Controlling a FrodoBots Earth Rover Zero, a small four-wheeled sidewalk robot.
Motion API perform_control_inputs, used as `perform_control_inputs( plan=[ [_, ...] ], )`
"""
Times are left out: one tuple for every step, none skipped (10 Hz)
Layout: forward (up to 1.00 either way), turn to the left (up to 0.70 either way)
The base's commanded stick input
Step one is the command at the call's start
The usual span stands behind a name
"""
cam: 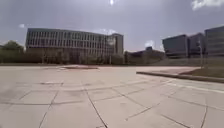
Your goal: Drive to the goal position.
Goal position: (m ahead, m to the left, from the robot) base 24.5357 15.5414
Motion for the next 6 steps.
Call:
perform_control_inputs(
  plan=[
    [0.70,0.03],
    [0.70,0.03],
    [0.70,0.03],
    [0.70,0.03],
    [0.70,0.03],
    [0.70,-0.32]
  ],
)
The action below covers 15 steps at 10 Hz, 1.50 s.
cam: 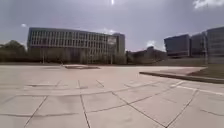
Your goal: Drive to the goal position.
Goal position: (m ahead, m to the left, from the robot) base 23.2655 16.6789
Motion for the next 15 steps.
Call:
perform_control_inputs(
  plan=[
    [0.70,-0.32],
    [0.70,-0.32],
    [0.70,-0.32],
    [0.70,-0.32],
    [0.70,-0.06],
    [0.70,0.03],
    [0.70,0.03],
    [0.70,0.03],
    [0.70,0.03],
    [0.70,0.03],
    [0.70,0.03],
    [0.70,0.03],
    [0.70,0.03],
    [0.70,0.03],
    [0.70,0.03]
  ],
)
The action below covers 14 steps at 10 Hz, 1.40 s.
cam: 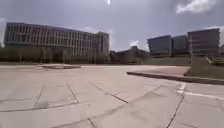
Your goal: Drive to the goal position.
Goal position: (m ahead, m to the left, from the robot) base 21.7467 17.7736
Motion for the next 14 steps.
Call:
perform_control_inputs(
  plan=[
    [0.70,0.03],
    [0.70,0.03],
    [0.70,0.03],
    [0.70,0.03],
    [0.70,0.03],
    [0.70,0.03],
    [0.70,0.03],
    [0.70,0.03],
    [0.70,0.03],
    [0.70,0.03],
    [0.70,0.03],
    [0.70,0.03],
    [0.70,0.03],
    [0.70,0.03]
  ],
)
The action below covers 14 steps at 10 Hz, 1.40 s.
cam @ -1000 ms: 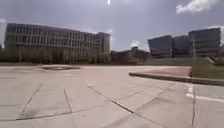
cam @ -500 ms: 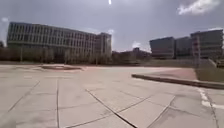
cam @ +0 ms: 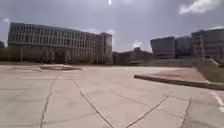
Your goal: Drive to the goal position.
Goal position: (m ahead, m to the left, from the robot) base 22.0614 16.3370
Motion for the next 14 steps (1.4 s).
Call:
perform_control_inputs(
  plan=[
    [0.70,0.03],
    [0.70,0.03],
    [0.70,0.03],
    [0.70,0.03],
    [0.70,0.03],
    [0.70,0.03],
    [0.70,0.03],
    [0.70,0.03],
    [0.70,0.03],
    [0.70,0.03],
    [0.70,0.03],
    [0.70,0.03],
    [0.70,0.03],
    [0.70,0.03]
  ],
)
